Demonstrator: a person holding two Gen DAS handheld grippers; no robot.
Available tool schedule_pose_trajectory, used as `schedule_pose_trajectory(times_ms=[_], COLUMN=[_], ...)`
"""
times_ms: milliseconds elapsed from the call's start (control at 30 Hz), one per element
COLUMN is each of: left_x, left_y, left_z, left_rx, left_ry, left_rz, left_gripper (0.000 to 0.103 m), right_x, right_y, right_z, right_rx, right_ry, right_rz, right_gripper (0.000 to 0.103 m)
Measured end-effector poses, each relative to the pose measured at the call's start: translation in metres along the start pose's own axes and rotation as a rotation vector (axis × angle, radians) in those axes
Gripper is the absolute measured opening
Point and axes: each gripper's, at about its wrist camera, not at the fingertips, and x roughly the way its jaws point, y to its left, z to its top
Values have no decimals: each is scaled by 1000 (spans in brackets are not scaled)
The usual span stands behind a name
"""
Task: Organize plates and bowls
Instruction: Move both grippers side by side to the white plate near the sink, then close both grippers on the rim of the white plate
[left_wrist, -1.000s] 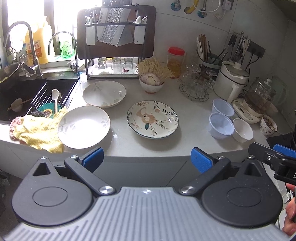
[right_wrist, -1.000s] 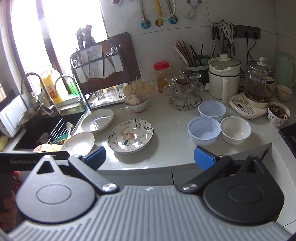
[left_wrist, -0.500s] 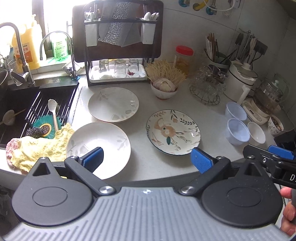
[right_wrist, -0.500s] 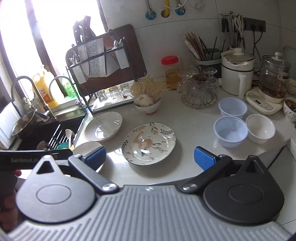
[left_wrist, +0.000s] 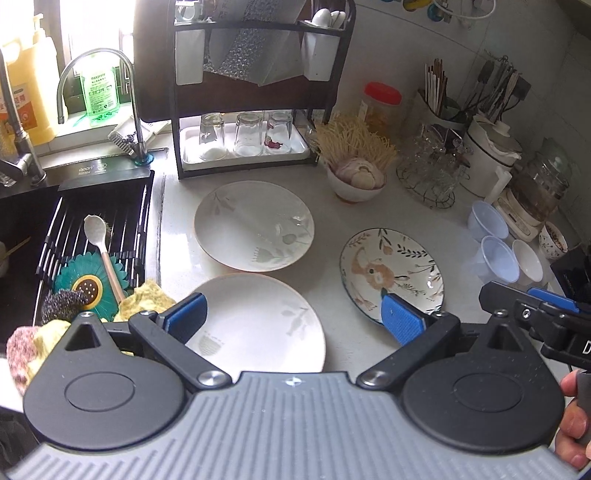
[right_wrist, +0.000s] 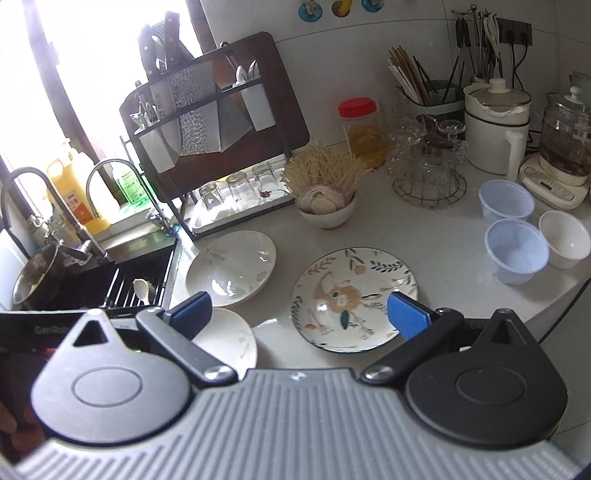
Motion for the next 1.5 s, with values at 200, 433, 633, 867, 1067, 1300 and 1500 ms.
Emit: schedule_pose_trajectory(times_ms=[200, 433, 633, 867, 1067, 1300, 1500], left_x=[27, 65, 99, 131, 160, 174, 180], left_y=[52, 93, 132, 156, 162, 154, 149], left_z=[12, 2, -14, -24, -29, -28, -27], left_rx=[32, 97, 54, 26, 5, 34, 32], left_ry=[58, 107, 171, 222, 269, 284, 267], left_rz=[-41, -100, -131, -197, -228, -220, -195], left_gripper=[102, 102, 101, 86, 60, 47, 42], right_x=[31, 68, 101, 136, 155, 161, 166], right_y=[29, 48, 53, 49, 39, 38, 35], right_z=[-10, -34, -59, -91, -108, -106, -104], right_rx=[60, 105, 164, 217, 306, 289, 308], right_ry=[33, 139, 226, 284, 313, 281, 276], right_rz=[-20, -33, -66, -110, -79, -72, -36], right_gripper=[101, 83, 70, 38, 35, 28, 22])
